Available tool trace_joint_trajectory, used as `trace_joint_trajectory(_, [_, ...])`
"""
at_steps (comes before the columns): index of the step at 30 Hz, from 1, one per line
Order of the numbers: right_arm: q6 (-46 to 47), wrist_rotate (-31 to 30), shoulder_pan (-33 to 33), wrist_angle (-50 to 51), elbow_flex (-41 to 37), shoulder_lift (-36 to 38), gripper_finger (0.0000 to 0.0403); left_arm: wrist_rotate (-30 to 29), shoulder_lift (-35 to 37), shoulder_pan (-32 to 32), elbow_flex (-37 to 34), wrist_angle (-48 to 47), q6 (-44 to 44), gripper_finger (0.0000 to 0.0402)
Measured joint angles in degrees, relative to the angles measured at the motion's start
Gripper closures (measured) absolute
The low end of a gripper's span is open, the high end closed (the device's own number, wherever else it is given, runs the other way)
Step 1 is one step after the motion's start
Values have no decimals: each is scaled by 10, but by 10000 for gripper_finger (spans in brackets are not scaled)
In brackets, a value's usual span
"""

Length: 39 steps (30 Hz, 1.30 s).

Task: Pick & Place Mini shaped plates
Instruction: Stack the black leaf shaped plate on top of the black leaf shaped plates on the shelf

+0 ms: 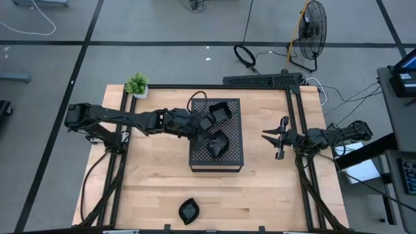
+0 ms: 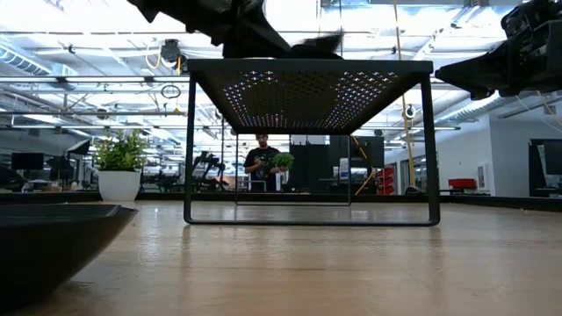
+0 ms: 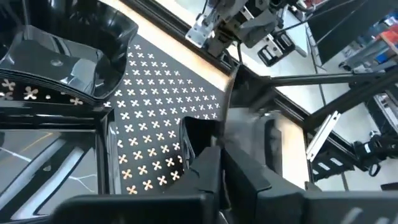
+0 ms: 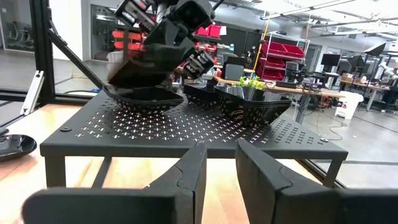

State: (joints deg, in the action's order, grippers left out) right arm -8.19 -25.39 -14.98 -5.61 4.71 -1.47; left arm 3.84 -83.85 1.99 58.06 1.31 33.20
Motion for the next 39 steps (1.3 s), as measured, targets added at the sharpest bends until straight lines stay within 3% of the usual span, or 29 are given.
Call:
trace_joint_trajectory(6, [0, 0, 0, 0, 0, 0, 330, 12, 0, -3, 0, -1, 8, 306])
trace_joint_trajectory(12, [0, 0, 0, 0, 0, 0, 330, 128, 9, -37, 0, -16, 36, 238])
trace_joint_trajectory(15, [0, 0, 0, 0, 0, 0, 330, 145, 20, -86, 0, -60, 70, 224])
trace_joint_trajectory(18, [0, 0, 0, 0, 0, 0, 330, 105, 22, -159, 0, -105, 96, 221])
trace_joint_trajectory(23, [0, 0, 0, 0, 0, 0, 330, -97, -13, -291, 0, -146, 151, 220])
trace_joint_trajectory(26, [0, 0, 0, 0, 0, 0, 330, -154, -60, -343, 0, -142, 201, 220])
trace_joint_trajectory(31, [0, 0, 0, 0, 0, 0, 330, -124, -153, -376, 0, -94, 312, 220])
trace_joint_trajectory(35, [0, 0, 0, 0, 0, 0, 330, -89, -201, -380, 0, -50, 348, 220])
trace_joint_trajectory(39, [0, 0, 0, 0, 0, 0, 330, -80, -220, -377, 0, -64, 368, 220])
